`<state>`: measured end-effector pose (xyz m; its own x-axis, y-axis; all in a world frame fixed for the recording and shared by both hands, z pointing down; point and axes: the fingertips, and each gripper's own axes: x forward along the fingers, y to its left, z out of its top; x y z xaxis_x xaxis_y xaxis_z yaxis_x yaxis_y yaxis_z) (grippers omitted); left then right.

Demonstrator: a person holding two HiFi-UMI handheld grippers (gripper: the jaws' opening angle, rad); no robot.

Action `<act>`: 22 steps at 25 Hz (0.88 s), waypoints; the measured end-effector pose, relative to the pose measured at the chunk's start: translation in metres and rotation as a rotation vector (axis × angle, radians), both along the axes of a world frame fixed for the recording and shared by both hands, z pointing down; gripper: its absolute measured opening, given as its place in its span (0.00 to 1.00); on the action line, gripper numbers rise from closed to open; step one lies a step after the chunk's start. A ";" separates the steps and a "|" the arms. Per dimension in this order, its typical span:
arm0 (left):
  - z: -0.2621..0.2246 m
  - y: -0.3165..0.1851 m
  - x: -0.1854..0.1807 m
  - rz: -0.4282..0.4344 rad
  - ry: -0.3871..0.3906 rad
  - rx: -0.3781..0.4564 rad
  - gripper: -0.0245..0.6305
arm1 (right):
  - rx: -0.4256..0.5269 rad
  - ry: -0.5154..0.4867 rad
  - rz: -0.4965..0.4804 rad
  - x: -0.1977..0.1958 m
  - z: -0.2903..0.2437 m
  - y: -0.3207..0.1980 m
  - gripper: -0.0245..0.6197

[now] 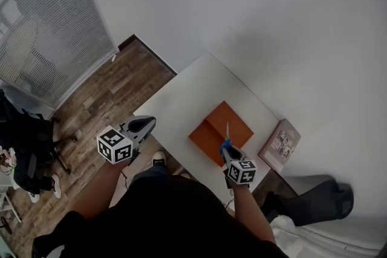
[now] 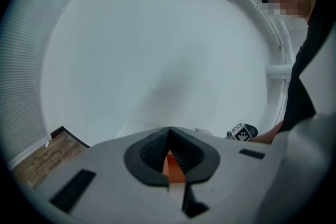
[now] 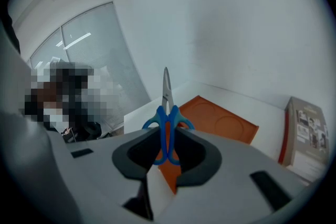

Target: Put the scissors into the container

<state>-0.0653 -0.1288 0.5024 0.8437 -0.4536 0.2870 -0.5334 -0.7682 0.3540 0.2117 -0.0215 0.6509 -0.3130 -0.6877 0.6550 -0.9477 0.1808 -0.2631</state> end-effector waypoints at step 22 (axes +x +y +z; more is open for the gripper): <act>0.023 -0.031 -0.032 -0.042 -0.026 -0.053 0.05 | -0.228 0.142 -0.128 -0.013 0.101 0.001 0.17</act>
<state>-0.0971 -0.1600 0.5255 0.8161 -0.4722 0.3331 -0.5745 -0.7255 0.3790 0.1988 -0.0208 0.7518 -0.2820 -0.4787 0.8315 -0.9513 0.2523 -0.1774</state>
